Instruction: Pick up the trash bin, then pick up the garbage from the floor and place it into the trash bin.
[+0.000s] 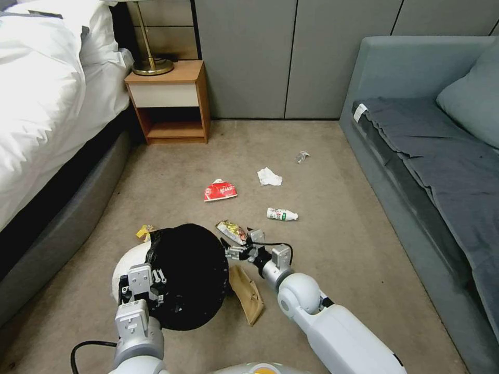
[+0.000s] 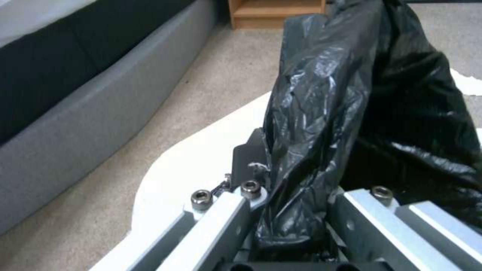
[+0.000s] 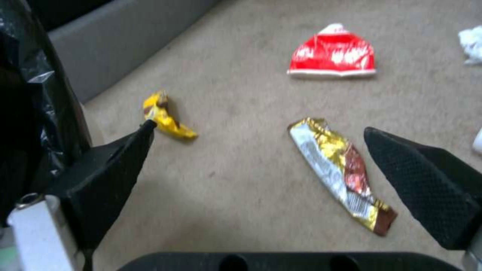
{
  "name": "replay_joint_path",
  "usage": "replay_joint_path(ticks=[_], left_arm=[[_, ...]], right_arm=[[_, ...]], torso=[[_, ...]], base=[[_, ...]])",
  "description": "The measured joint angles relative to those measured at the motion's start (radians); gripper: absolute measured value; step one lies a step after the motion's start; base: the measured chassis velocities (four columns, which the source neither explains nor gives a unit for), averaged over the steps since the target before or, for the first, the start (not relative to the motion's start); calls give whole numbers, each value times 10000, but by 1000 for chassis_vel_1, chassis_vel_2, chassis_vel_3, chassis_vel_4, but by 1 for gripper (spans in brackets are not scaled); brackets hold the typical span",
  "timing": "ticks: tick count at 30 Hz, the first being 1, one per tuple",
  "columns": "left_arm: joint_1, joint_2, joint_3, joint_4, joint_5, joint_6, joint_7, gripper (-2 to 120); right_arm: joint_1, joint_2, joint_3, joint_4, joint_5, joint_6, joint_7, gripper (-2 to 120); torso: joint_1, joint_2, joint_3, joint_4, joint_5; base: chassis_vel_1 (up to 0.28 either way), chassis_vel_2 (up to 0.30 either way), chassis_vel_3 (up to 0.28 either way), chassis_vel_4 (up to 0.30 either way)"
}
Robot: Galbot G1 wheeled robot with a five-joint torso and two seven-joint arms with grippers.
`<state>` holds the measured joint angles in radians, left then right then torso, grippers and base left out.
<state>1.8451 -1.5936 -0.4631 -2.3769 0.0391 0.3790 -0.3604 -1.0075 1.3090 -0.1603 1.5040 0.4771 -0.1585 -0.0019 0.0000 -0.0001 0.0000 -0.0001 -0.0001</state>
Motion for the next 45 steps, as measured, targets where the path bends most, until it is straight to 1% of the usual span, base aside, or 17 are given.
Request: replay_joint_path(ticks=[3,4,7,8,9,11,12,13,14,15,16,20,34,45], left_arm=[[-10,-17,13,9,1,-8,3,1],[-23,-25,25,13,5,-16,12,1],[-26,-30,38,16,9,-17,24,1],[-27,-31,40,16,10,-17,31,1],[-23,-33,40,11,22,-23,35,1],[-4,-36,57,-11,-4,-33,72,1],[-4,-36,57,-11,-4,-33,72,1],[-1,-37,83,-31,-1,-42,125,1],[7,-36,52,-46,0,-46,93,1],[16,-36,61,-48,-1,-45,102,1],[16,-34,61,-49,-2,-45,113,1],[17,-33,59,-76,17,-45,109,1],[69,4,100,-166,63,-45,82,1],[114,8,100,-252,93,-45,69,1]], right_arm=[[6,17,-30,-243,-97,-16,-127,100],[6,15,-28,-349,-128,-19,-162,100],[36,28,-38,-500,-181,-11,-228,100],[50,34,-44,-552,-204,-6,-247,100],[93,42,-44,-701,-288,2,-291,100],[126,39,-29,-848,-365,39,-326,100],[126,39,-29,-848,-365,39,-326,100],[138,35,3,-865,-379,76,-348,100],[129,27,6,-865,-387,116,-388,100],[115,10,30,-847,-395,125,-403,100],[99,-14,68,-794,-401,134,-407,100],[61,-51,151,-706,-437,166,-413,100],[-152,-108,355,-906,-848,416,-652,100],[-147,-66,283,-1957,-1470,510,-1062,100]], torso=[[0,0,0,4,2],[0,0,0,-2,0],[0,0,0,-1,2],[1,0,0,0,1],[1,0,0,6,5],[0,0,0,1,0],[0,0,0,1,0],[0,0,-1,-6,-9],[0,0,0,1,9],[1,0,1,2,10],[0,0,0,2,-4],[0,0,0,1,4],[-1,0,0,0,1],[0,0,-1,1,1]], base=[[0,0,0,0],[0,0,0,0],[0,0,0,0],[0,0,0,0],[0,0,0,0],[0,0,0,0],[0,0,0,0],[0,0,0,0],[0,0,0,0],[0,0,0,0],[0,0,0,0],[0,0,0,0],[0,0,0,0],[0,0,0,0]])
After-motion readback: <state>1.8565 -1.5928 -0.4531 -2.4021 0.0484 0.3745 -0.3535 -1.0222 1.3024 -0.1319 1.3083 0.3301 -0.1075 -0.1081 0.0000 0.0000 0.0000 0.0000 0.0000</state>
